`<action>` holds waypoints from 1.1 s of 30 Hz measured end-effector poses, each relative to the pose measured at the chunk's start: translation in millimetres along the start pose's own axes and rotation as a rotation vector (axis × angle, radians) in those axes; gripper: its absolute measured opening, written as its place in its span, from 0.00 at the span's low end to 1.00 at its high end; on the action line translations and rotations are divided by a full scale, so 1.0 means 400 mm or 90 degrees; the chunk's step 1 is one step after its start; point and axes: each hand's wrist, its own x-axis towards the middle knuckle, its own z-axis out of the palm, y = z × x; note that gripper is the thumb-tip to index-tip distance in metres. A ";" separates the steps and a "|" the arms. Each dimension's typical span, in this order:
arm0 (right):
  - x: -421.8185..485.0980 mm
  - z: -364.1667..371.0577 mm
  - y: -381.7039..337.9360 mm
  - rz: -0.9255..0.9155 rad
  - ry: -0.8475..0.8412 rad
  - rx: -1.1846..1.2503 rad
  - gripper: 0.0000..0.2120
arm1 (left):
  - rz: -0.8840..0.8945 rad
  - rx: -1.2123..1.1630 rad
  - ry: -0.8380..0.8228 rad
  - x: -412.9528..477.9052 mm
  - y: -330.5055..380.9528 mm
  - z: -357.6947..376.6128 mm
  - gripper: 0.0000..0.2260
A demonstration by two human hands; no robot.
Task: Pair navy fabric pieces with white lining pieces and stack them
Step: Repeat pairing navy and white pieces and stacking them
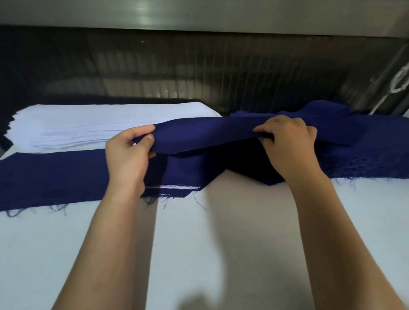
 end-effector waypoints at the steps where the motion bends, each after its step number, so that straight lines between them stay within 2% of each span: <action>1: -0.001 -0.001 0.003 0.010 0.008 -0.009 0.14 | 0.000 0.002 0.008 0.006 0.000 -0.015 0.10; 6: -0.019 -0.016 -0.010 -0.016 0.068 -0.057 0.12 | 0.025 0.083 0.007 0.009 -0.008 -0.109 0.12; 8: -0.036 -0.018 -0.034 -0.078 0.073 -0.082 0.11 | 0.030 0.131 0.001 0.005 -0.014 -0.164 0.13; 13: -0.106 0.002 -0.088 -0.294 -0.046 -0.117 0.13 | -0.009 0.164 0.033 -0.025 -0.034 -0.299 0.11; 17: -0.171 0.015 -0.118 -0.376 -0.014 -0.037 0.11 | -0.019 0.188 0.044 -0.053 -0.030 -0.347 0.08; 21: -0.232 0.042 -0.143 -0.384 -0.040 0.008 0.11 | 0.008 0.313 0.073 -0.080 -0.029 -0.381 0.12; 23: -0.257 0.050 -0.155 -0.372 -0.100 0.022 0.09 | 0.030 0.392 0.091 -0.101 -0.036 -0.398 0.16; 25: -0.276 0.062 -0.164 -0.359 -0.144 0.015 0.11 | 0.034 0.453 0.111 -0.120 -0.044 -0.403 0.19; 28: -0.299 0.069 -0.167 -0.340 -0.140 0.050 0.14 | 0.032 0.557 0.168 -0.141 -0.041 -0.384 0.23; 30: -0.312 0.070 -0.166 -0.319 -0.128 0.089 0.16 | 0.081 0.597 0.155 -0.154 -0.041 -0.365 0.21; 33: -0.315 0.073 -0.154 -0.269 -0.109 0.126 0.16 | 0.113 0.612 0.070 -0.160 -0.053 -0.349 0.16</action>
